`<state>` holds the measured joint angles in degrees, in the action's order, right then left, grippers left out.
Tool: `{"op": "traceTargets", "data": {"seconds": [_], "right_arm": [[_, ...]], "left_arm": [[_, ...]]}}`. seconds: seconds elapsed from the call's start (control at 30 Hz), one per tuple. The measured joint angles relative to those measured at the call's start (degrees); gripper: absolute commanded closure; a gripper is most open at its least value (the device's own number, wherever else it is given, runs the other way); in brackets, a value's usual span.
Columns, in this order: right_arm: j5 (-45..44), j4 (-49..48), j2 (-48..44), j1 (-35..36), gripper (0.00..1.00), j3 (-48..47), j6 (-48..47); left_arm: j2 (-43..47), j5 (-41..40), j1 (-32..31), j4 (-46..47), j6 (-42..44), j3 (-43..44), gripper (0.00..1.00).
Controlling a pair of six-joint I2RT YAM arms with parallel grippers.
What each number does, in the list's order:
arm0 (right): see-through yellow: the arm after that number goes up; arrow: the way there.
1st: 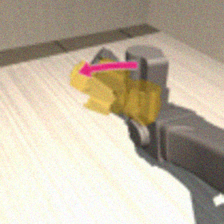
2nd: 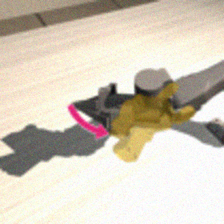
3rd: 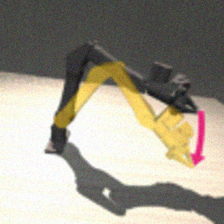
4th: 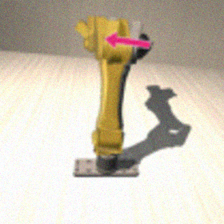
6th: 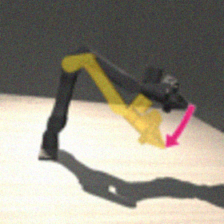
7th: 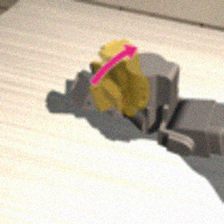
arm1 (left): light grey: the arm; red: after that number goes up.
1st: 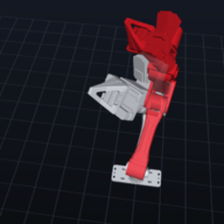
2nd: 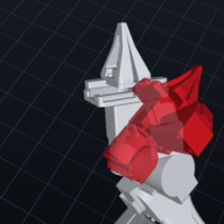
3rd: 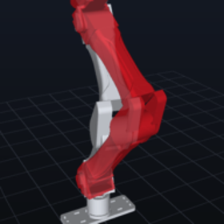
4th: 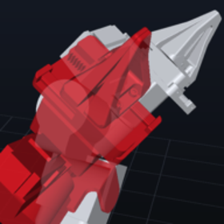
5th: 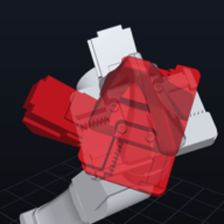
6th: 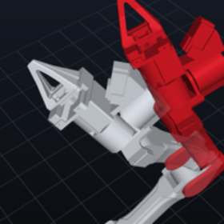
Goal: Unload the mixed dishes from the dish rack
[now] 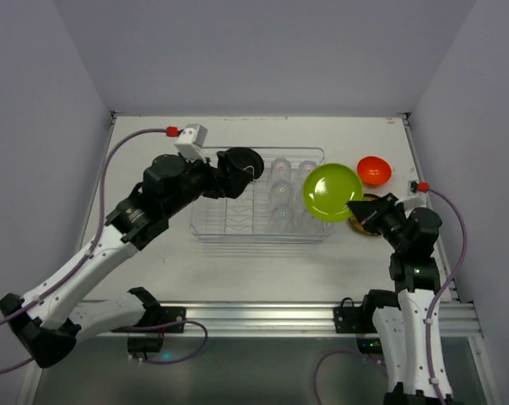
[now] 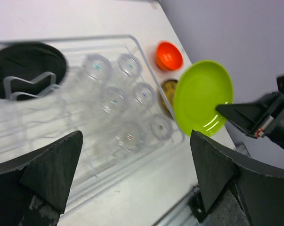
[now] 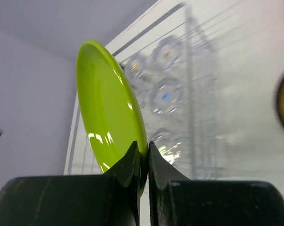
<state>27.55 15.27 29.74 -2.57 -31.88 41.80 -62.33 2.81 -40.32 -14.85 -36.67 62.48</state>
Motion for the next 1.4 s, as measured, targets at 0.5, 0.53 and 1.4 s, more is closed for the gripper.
{"op": "traceTargets", "data": {"seconds": [0.5,0.53,1.4], "right_arm": [[-4.9,-10.8,21.1,-32.3,0.99,10.4,16.6],[-5.6,-11.5,22.6,-32.3,0.99,10.4,16.3],[-9.6,-19.6,36.7,-31.3,0.86,10.5,9.3]], "left_arm": [[23.7,-14.0,0.6,-19.8,10.5,-7.5,0.0],[24.7,-14.7,0.6,-20.7,10.8,-8.7,0.0],[28.8,-20.2,0.6,-15.4,13.5,-20.1,0.0]]}}
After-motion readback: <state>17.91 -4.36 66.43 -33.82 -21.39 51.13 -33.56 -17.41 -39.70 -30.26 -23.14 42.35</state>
